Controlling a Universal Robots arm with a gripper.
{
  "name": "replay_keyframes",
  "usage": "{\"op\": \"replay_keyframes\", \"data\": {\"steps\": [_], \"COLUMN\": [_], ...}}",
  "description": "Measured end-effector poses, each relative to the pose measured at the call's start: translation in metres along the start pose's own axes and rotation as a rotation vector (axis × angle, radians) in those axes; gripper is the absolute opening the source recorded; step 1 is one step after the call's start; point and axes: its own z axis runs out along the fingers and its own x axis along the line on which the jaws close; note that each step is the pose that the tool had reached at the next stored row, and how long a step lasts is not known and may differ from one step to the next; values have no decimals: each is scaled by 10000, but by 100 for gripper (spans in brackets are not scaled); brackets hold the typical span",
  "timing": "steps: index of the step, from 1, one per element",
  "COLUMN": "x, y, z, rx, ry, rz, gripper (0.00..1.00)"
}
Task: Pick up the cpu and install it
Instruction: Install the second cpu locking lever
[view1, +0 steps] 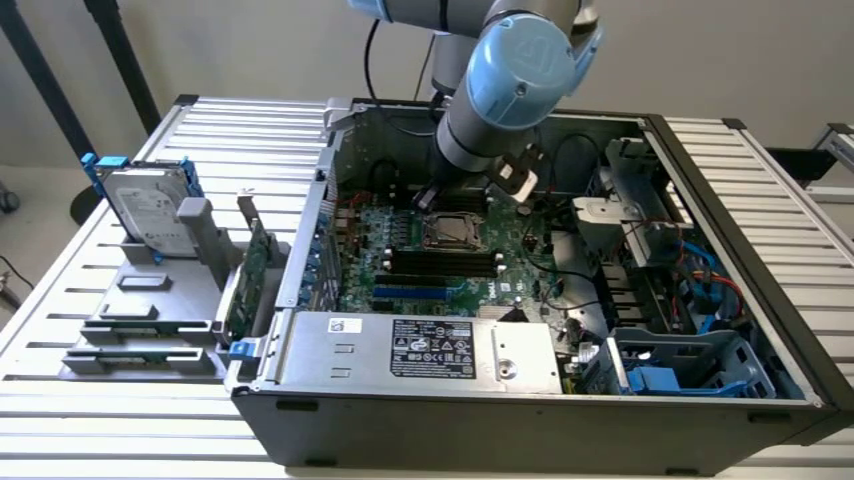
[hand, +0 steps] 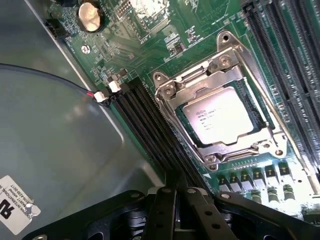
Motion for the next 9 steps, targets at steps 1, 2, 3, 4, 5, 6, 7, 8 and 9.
{"op": "replay_keyframes", "data": {"steps": [1,2,3,4,5,6,7,8,9], "x": [-15,-32,-50,-70,-94,-119,-146,-171,-194], "y": [3,8,14,21,31,41,53,63,71], "z": [-18,-40,-63,-88,-118,-149,-182,-218,-256], "rx": [-7,-12,-16,-20,-23,-26,-28,-30,-30], "ry": [-10,-17,-24,-30,-35,-39,-41,-44,-45], "rz": [3,4,5,6,7,8,8,9,9], "gripper": [11,11,11,11,11,11,11,11,11]}}
